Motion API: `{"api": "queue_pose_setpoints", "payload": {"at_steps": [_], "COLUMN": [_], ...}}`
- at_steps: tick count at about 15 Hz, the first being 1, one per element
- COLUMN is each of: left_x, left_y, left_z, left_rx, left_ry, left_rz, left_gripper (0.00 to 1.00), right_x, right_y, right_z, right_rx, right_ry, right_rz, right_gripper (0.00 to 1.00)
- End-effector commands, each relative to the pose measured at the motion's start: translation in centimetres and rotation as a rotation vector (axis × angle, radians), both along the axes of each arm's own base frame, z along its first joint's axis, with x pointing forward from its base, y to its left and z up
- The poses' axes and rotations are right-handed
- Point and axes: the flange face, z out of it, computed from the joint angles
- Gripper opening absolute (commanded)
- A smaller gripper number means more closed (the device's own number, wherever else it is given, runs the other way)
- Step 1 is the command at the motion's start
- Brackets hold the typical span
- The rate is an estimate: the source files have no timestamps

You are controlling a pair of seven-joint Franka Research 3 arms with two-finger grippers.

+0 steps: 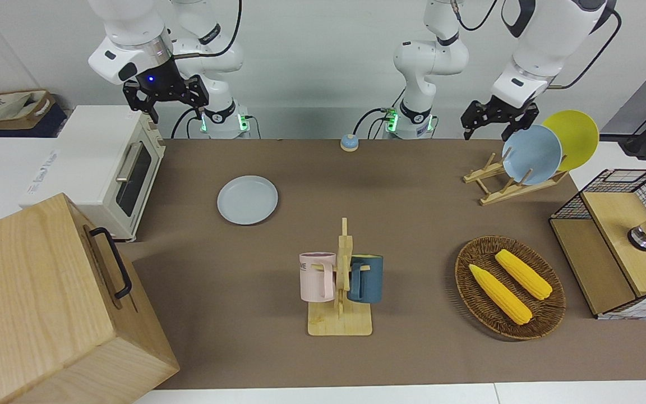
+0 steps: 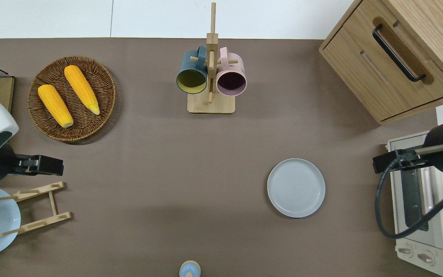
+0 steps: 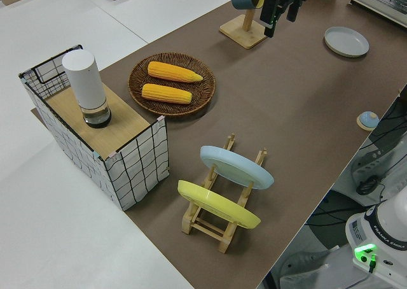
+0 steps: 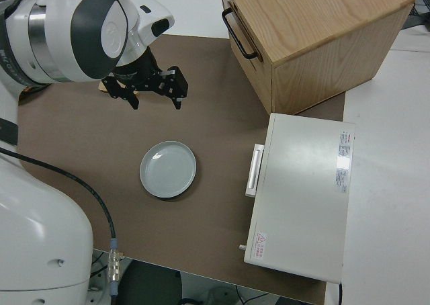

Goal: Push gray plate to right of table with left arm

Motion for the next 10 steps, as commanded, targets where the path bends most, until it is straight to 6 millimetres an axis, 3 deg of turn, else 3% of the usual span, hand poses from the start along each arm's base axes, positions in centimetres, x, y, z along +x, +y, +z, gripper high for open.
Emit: {"api": "queue_pose_setpoints", "payload": {"at_steps": [1, 3, 10], "left_x": [-0.02, 0.08, 0.14], "left_y": [1.02, 1.74, 1.51], "left_z": [1.24, 2.05, 2.16], "left_rx": [0.006, 0.005, 0.015], "left_ry": [-0.008, -0.028, -0.034], "left_rz": [0.005, 0.018, 0.015], "left_gripper": [0.99, 0.99, 0.99], "right_x": [-0.25, -0.26, -0.26], "right_y": [-0.17, -0.09, -0.09], "right_z": [0.43, 0.43, 0.43], "right_rx": [0.002, 0.002, 0.002], "right_ry": [0.004, 0.004, 0.004], "right_rz": [-0.015, -0.014, -0.014], "right_gripper": [0.983, 0.983, 0.983]}}
